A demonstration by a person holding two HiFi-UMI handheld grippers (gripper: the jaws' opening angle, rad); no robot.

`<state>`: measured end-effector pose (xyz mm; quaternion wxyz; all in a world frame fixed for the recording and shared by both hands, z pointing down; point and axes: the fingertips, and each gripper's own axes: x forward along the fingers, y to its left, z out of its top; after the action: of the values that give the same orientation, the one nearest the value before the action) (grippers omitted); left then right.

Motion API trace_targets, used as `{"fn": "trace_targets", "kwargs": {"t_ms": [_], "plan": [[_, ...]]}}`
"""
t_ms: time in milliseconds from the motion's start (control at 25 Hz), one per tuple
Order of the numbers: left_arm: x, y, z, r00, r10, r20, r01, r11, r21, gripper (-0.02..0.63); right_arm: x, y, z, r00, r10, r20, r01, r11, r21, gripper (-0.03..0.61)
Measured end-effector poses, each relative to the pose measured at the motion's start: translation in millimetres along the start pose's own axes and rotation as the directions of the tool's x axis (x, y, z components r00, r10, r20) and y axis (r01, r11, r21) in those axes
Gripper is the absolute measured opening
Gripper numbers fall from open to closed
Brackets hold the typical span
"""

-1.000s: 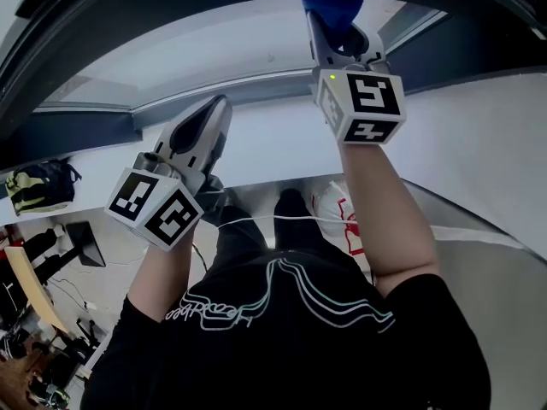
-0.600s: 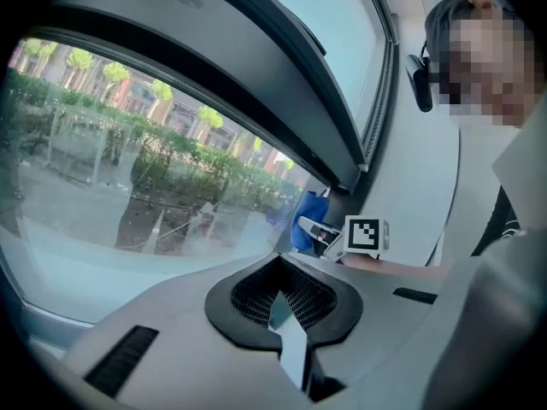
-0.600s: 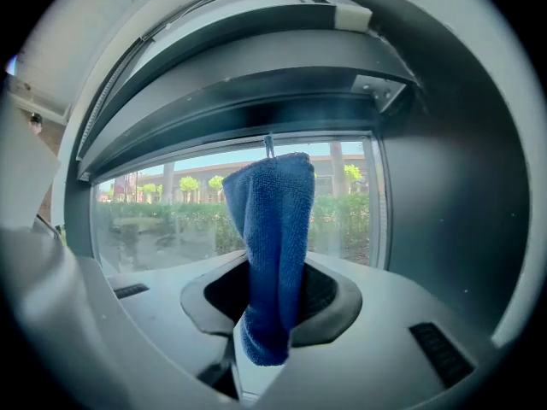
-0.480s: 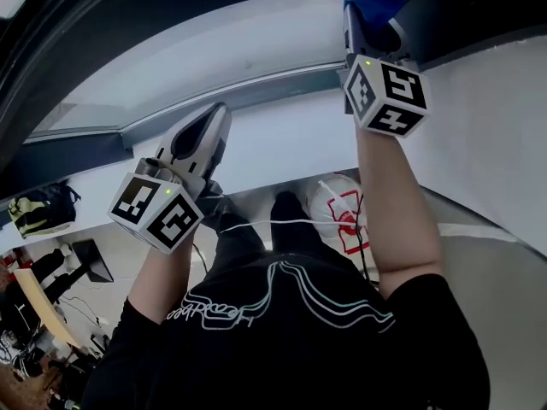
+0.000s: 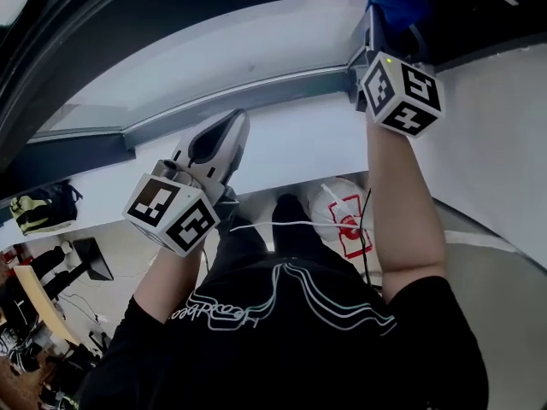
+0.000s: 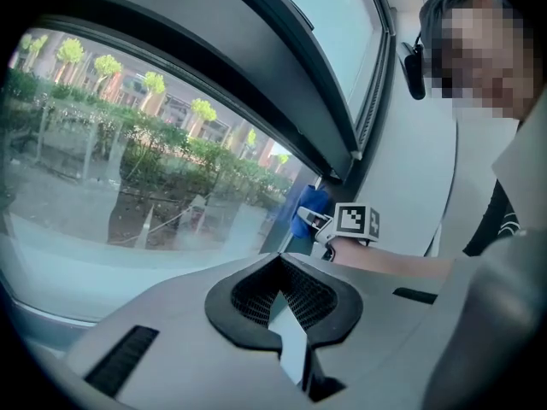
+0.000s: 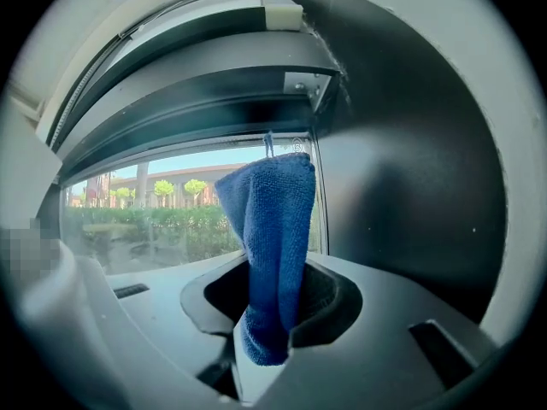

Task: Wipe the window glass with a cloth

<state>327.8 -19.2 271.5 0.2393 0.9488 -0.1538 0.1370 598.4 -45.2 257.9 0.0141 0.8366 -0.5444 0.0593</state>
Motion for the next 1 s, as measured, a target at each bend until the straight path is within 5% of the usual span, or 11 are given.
{"fn": "trace_targets", "kwargs": {"t_ms": [280, 600, 800, 1000], "plan": [[-16, 24, 3, 0.999, 0.005, 0.053, -0.005, 1.0, 0.002, 0.003, -14, 30, 3, 1.0, 0.009, 0.015, -0.008, 0.999, -0.041, 0.094], [-87, 93, 0, 0.987, 0.11, 0.118, -0.105, 0.993, -0.051, 0.003, -28, 166, -25, 0.976, 0.216, -0.026, -0.218, 0.971, -0.1, 0.094], [-160, 155, -13, 0.964, 0.218, 0.151, -0.202, 0.973, -0.115, 0.003, -40, 294, -56, 0.92, 0.387, -0.071, -0.392, 0.916, -0.091, 0.094], [-239, 204, -26, 0.933, 0.314, 0.176, -0.285, 0.943, -0.171, 0.003, -61, 423, -87, 0.822, 0.552, -0.14, -0.567, 0.815, -0.12, 0.094]]}}
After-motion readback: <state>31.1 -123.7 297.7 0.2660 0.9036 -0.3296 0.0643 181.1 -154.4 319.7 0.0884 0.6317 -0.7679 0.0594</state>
